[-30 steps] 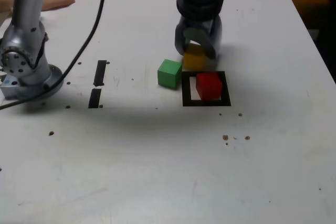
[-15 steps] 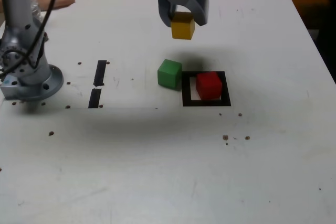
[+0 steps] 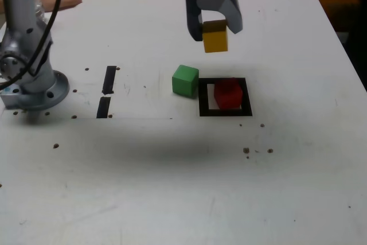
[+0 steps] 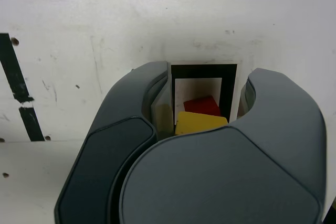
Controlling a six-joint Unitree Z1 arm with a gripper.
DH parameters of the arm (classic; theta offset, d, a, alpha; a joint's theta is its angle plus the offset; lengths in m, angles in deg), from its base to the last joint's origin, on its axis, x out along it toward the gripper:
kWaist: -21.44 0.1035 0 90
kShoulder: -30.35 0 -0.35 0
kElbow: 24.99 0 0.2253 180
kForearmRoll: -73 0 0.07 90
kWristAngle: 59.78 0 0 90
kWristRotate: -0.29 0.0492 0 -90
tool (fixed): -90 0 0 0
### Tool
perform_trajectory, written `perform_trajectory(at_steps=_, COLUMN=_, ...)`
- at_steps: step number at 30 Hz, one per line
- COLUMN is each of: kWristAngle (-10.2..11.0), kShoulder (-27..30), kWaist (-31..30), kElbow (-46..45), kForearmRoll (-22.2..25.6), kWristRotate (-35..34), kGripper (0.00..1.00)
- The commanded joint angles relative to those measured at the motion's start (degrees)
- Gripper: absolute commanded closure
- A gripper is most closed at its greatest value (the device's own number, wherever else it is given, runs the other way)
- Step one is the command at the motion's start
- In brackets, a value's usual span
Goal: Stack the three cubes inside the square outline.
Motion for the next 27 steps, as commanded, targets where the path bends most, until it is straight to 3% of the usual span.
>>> perform_trajectory(at_steps=1, kWristAngle=-0.2, kShoulder=-0.8, kWaist=-0.6, kElbow=1.5, kForearmRoll=1.5, kWristRotate=-1.4, kGripper=0.90)
perform_trajectory(at_steps=9, kWristAngle=-0.9, kShoulder=-5.2, kWaist=-2.6, kElbow=2.4, kForearmRoll=4.1, kWristRotate=-7.8, kGripper=0.90)
perform_trajectory(at_steps=27, kWristAngle=-1.2, kShoulder=-8.3, kWaist=-5.5, kElbow=4.0, kForearmRoll=3.3, kWristRotate=-11.2, kGripper=0.89)
